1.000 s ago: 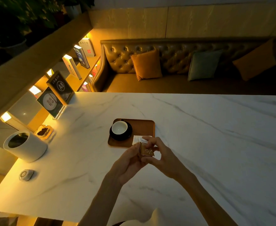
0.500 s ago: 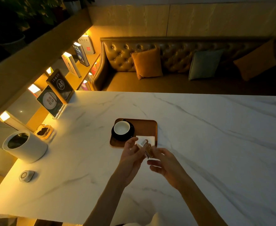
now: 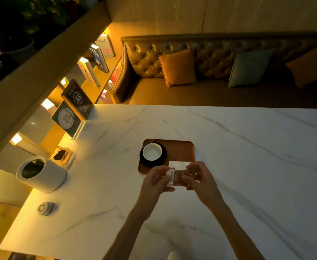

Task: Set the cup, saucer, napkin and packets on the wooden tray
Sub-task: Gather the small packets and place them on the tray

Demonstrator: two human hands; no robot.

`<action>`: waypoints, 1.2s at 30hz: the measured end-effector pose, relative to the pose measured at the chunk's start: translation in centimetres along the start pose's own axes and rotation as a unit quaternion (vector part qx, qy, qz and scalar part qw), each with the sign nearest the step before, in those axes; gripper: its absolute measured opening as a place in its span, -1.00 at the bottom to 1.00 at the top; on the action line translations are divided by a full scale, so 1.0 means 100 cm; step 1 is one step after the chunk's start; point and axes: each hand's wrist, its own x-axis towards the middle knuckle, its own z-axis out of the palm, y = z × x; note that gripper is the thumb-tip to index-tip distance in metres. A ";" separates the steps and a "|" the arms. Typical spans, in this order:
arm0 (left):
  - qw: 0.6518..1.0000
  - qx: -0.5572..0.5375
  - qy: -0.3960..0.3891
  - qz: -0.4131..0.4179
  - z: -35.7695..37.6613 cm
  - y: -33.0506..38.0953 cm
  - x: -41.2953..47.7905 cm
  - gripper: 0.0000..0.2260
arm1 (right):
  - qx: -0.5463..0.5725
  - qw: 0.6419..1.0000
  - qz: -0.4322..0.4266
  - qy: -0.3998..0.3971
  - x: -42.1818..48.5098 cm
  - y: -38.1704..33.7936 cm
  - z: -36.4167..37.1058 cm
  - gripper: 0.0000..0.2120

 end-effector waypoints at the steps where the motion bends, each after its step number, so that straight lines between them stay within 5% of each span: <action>1: 1.000 0.022 0.010 0.008 -0.001 0.003 0.008 -0.78 | -0.023 1.000 -0.011 -0.008 0.006 0.000 0.002 -0.72; 11: 0.997 0.080 0.004 0.007 -0.006 0.004 0.109 -0.84 | -0.043 0.999 -0.019 0.012 0.091 0.015 -0.004 -0.80; 18: 0.980 0.077 0.082 -0.162 0.012 -0.059 0.208 -0.81 | -0.123 0.982 0.106 0.093 0.182 0.077 -0.017 -0.79; 23: 0.950 0.237 0.111 -0.172 0.020 -0.108 0.272 -0.87 | -0.183 0.963 0.155 0.125 0.245 0.121 -0.011 -0.77; 36: 0.894 0.395 0.135 -0.162 0.030 -0.180 0.322 -0.91 | -0.278 0.922 0.216 0.161 0.297 0.183 0.003 -0.77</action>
